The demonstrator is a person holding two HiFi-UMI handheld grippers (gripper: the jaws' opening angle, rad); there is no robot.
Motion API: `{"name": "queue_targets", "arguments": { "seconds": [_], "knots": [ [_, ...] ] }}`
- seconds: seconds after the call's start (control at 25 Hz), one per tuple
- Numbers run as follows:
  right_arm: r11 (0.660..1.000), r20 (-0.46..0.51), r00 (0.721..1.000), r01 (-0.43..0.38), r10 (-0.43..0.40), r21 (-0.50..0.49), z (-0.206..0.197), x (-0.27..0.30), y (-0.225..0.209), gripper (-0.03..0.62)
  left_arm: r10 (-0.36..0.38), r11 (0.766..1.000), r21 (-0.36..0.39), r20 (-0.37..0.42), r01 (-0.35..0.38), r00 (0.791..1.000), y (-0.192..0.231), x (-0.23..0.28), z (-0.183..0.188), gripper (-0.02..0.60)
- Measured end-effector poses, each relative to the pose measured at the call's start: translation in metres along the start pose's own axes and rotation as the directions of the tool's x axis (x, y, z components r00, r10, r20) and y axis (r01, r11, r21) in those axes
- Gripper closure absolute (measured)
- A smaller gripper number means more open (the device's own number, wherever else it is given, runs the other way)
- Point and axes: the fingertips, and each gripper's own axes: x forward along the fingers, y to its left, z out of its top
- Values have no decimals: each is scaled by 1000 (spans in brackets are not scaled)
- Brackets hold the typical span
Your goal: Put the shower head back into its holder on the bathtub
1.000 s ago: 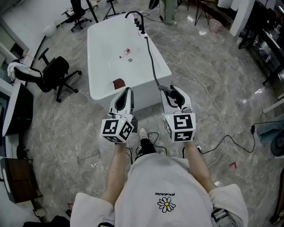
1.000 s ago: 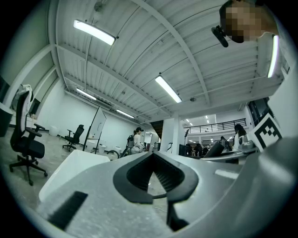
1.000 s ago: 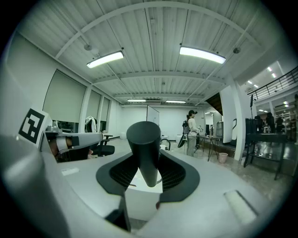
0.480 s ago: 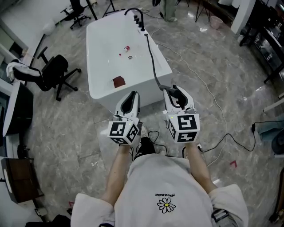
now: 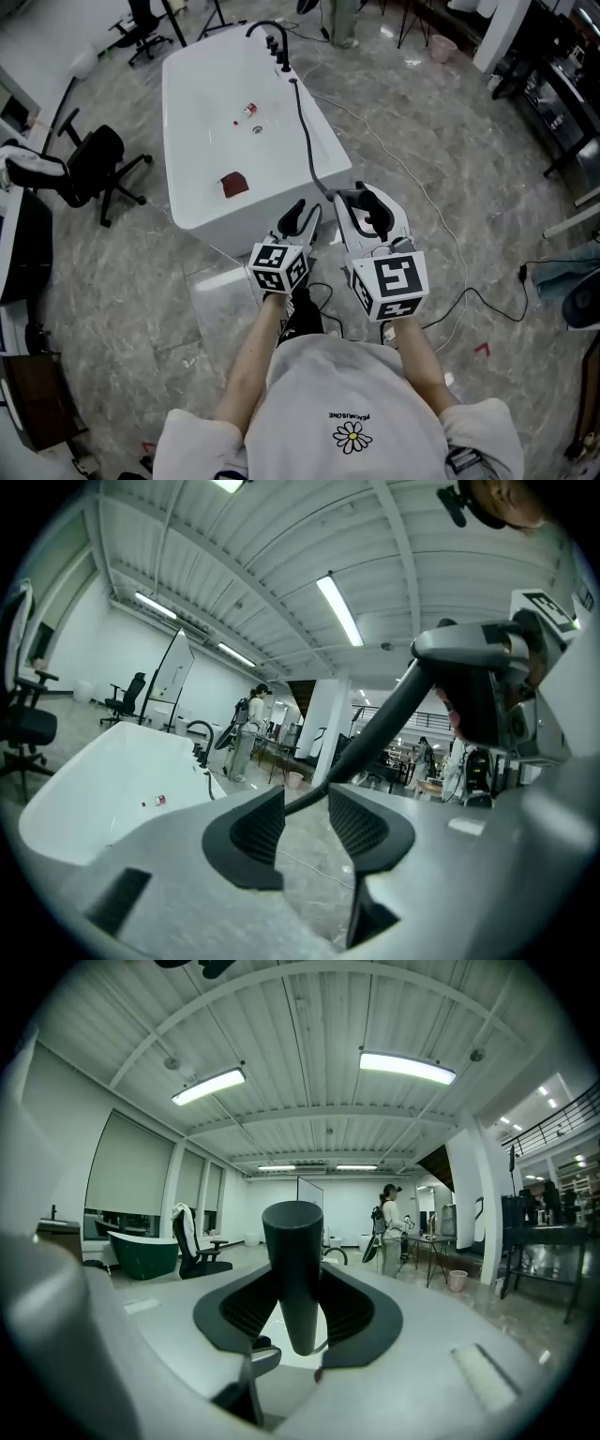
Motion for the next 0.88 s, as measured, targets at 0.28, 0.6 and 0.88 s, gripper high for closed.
{"name": "queue_targets", "arguments": {
  "seconds": [0.28,0.6,0.88],
  "knots": [
    [1000,-75,997,16,-15,9,-14,90,-32,453,-10,999,-42,7,10,1000,57,56,17,440],
    [1000,-131,991,24,-22,12,-12,222,-41,453,11,997,-78,-19,-13,1000,167,97,47,453],
    [998,-168,985,37,-27,54,-21,305,-50,453,71,995,-71,-28,-73,997,251,116,75,457]
  ]
}}
